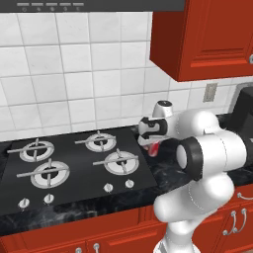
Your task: Four empty soda cans are scattered around the kitchen. Gather all the cans and cluster them next to the stove for recycling.
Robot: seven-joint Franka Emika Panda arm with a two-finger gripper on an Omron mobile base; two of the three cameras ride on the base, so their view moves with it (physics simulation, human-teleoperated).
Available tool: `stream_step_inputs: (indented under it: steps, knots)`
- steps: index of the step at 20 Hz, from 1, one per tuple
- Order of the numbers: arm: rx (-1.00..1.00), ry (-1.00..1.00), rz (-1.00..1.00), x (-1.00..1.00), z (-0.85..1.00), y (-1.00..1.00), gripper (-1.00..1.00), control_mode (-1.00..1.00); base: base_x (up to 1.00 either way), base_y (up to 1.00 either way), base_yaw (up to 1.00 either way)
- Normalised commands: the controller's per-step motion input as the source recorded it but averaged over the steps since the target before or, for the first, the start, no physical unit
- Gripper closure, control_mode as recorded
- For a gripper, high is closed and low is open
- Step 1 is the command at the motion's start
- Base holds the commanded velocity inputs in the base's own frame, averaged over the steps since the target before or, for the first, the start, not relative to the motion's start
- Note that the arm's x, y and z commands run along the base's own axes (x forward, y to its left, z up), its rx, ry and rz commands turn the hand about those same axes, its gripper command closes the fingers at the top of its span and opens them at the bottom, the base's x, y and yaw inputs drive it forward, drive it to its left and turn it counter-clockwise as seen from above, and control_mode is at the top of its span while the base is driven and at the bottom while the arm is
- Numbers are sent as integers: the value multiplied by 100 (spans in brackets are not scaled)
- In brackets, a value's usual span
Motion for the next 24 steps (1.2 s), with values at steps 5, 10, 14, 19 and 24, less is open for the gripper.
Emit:
stream_step_inputs:
  steps: [5, 10, 14, 19, 24]
  knots:
    - [0, 0, 1, 13, -10, 0, 100, -100, 0, 0, 0]
    - [0, 0, 0, 14, -14, 0, 100, -100, 0, 0, 0]
    - [0, 0, 0, 8, -20, 0, 100, -100, 0, 0, 0]
    - [0, 0, 0, 3, -19, 0, 100, -100, 0, 0, 0]
    - [0, 1, 0, 0, -15, 0, 100, -100, 0, 0, 0]
